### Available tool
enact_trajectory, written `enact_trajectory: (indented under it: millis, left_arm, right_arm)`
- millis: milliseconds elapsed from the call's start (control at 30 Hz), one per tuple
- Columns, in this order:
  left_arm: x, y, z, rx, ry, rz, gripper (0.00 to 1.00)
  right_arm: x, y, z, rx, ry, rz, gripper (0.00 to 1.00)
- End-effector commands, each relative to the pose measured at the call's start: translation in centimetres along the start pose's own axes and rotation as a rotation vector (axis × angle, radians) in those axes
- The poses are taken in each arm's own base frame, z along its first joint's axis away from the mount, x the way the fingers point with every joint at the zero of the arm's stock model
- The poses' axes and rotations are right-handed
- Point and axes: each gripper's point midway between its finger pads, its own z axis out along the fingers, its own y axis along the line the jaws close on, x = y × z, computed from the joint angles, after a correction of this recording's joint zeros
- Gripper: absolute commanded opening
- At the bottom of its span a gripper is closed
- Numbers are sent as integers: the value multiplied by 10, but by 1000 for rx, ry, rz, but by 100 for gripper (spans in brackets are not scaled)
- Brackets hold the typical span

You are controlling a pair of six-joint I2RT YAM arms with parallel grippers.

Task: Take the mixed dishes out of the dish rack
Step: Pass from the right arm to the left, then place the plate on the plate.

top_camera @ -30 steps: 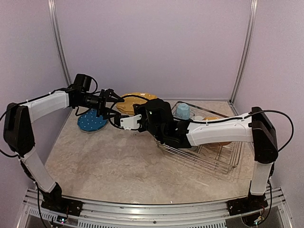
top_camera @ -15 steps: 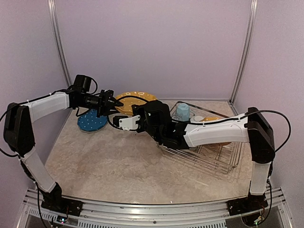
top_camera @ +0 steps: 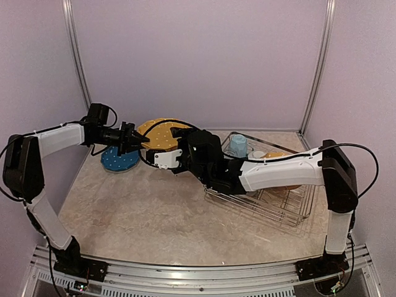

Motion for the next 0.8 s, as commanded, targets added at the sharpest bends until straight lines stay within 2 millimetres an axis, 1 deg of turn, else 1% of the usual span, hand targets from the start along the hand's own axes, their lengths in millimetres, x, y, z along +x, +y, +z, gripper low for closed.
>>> enact_trajectory:
  millis: [0, 67, 133, 233, 267, 367, 467, 600, 700, 767]
  left_arm:
    - [-10, -38, -32, 77, -79, 172, 0]
    - [-19, -35, -42, 52, -124, 166, 0]
    - [-32, -26, -56, 11, -192, 151, 0]
    - [-48, -14, -78, -38, -285, 123, 0]
    - [-55, -10, -90, -50, -321, 113, 0]
    - [-72, 3, -118, -92, -407, 87, 0]
    - [-86, 21, -139, -118, -461, 36, 0]
    - [-100, 46, -155, -152, -506, -27, 0]
    - [-109, 63, -165, -170, -529, -64, 0]
    - [-114, 71, -169, -182, -538, -70, 0]
  right_arm:
    - [-8, -25, -15, 18, -37, 97, 94]
    - [-5, -26, -19, -5, -27, 140, 97]
    - [2, -30, -22, -23, -6, 200, 100]
    - [20, -42, -26, -57, 51, 339, 100]
    - [28, -48, -26, -64, 77, 395, 100]
    - [60, -63, -32, -32, 214, 530, 100]
    - [94, -69, -40, -33, 372, 636, 100]
    - [138, -79, -55, -72, 529, 920, 100]
    - [168, -76, -69, -133, 612, 1123, 100]
    - [183, -75, -80, -160, 644, 1205, 100]
